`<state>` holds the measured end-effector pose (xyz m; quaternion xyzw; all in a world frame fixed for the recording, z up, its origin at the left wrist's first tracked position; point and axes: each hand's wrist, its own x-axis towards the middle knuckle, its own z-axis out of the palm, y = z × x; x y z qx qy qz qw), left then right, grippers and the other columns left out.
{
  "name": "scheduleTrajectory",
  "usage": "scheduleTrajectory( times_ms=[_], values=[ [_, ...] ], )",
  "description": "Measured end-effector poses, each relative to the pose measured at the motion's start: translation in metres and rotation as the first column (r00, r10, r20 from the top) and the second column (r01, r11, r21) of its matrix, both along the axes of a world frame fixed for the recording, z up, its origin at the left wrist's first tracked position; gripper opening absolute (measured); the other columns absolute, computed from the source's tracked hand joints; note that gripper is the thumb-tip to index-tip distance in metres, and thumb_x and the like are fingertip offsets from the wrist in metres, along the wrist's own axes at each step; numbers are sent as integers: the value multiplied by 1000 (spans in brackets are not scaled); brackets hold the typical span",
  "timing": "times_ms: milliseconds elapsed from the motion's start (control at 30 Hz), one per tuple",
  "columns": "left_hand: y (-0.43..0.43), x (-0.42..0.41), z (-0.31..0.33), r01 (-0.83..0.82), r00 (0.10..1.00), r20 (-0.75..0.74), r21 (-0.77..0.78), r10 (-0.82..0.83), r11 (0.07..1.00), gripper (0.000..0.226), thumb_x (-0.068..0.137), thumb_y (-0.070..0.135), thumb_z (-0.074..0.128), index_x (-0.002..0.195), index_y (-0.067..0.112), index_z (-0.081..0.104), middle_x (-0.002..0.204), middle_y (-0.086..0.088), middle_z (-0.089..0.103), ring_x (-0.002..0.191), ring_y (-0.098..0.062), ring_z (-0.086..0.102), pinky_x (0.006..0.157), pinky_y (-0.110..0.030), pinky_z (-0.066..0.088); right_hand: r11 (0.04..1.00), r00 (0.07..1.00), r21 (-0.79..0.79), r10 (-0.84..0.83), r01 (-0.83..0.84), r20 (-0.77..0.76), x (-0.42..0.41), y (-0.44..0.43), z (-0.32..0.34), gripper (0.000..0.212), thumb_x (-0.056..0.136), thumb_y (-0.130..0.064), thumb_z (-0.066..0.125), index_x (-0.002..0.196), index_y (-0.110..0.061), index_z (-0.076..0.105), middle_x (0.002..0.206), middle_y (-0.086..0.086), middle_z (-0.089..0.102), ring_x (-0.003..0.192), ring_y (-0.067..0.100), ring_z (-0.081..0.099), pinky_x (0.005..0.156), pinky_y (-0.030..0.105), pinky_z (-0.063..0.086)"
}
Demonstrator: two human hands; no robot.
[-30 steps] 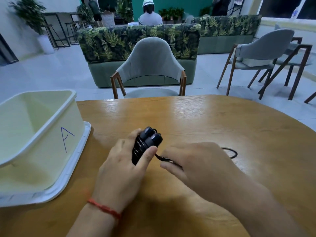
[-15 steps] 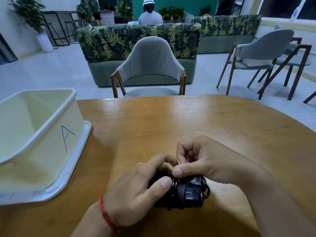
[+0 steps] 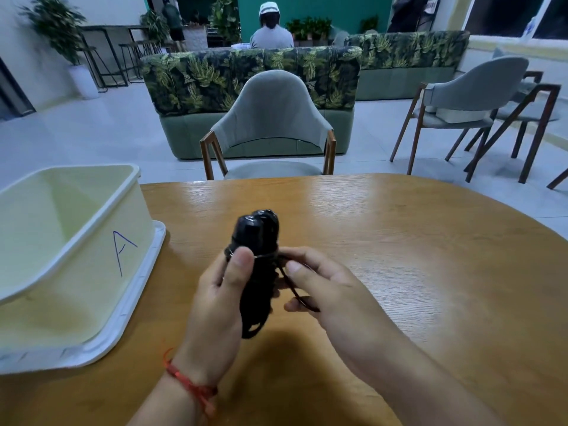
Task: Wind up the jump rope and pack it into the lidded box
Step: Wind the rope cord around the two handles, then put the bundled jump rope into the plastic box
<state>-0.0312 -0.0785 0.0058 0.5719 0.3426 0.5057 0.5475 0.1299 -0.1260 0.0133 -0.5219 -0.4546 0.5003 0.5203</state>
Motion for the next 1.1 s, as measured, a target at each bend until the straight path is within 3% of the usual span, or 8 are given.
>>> scheduleTrajectory(
  times_ms=[133, 233, 367, 567, 767, 867, 1000, 1100],
  values=[
    [3, 0, 0, -130, 990, -53, 15, 130, 991, 69, 81, 86, 57, 109, 25, 75, 100, -23, 74, 85, -39, 72, 77, -56, 56, 981, 926, 186, -113, 47, 360, -26, -12, -5, 33, 117, -31, 50, 139, -46, 71, 129, -27, 76, 124, -11, 65, 101, 12, 48],
    [-1, 6, -4, -194, 970, -127, 107, 207, 975, 54, 88, 77, 53, 115, 33, 67, 92, -1, 73, 86, -14, 72, 78, -41, 56, 951, 853, 308, -184, 29, 488, -38, -15, -13, 44, 118, -31, 44, 161, -40, 52, 151, -27, 63, 145, -8, 51, 119, 21, 43],
    [-4, 7, -12, -98, 958, -251, 168, 139, 981, 53, 98, 72, 39, 144, 48, 46, 130, 4, 67, 123, -20, 66, 101, -52, 56, 951, 930, 305, -151, 44, 335, -37, -18, -8, 46, 116, -22, 50, 155, -45, 57, 144, -23, 70, 140, -1, 60, 115, 30, 49],
    [-6, 5, -6, 61, 998, 18, -60, -60, 996, 62, 102, 29, 34, 164, 41, 37, 160, 9, 55, 149, -10, 50, 128, -46, 32, 962, 932, 265, -158, 70, 328, -40, -16, -7, 60, 103, -34, 71, 156, -49, 51, 141, -20, 72, 133, 3, 67, 104, 34, 58],
    [-15, -20, 24, 248, 956, 206, -198, -207, 948, 69, 99, 28, 36, 167, 31, 33, 163, 13, 54, 150, -2, 48, 130, -40, 25, 947, 962, 281, -209, 154, 178, -38, -13, 14, 31, 107, -27, 70, 134, -42, 70, 97, -4, 84, 76, 17, 82, 67, 28, 63],
    [-13, -44, 42, 169, 982, 108, -172, -152, 971, 72, 93, 20, 42, 165, 25, 38, 157, 15, 60, 144, 0, 54, 125, -42, 36, 960, 990, 260, -125, 106, 59, -40, -6, 29, 22, 110, -23, 64, 126, -32, 76, 97, 8, 84, 72, 22, 79, 66, 35, 62],
    [-19, -77, 68, -24, 998, -50, -46, 22, 999, 71, 91, 18, 55, 161, 30, 45, 152, 20, 63, 141, 5, 55, 124, -38, 43, 966, 997, 260, -29, 8, 78, -61, 8, 47, 24, 112, -23, 62, 125, -32, 80, 114, 5, 85, 106, 32, 79, 96, 60, 63],
    [-21, -117, 85, -202, 963, -152, 126, 220, 971, 57, 100, 22, 59, 154, 39, 53, 149, 26, 62, 138, 12, 54, 123, -38, 40, 958, 987, 264, 77, -112, 138, -84, 29, 73, 24, 113, -20, 61, 128, -23, 79, 109, 5, 85, 90, 21, 79, 85, 45, 64]
  ],
)
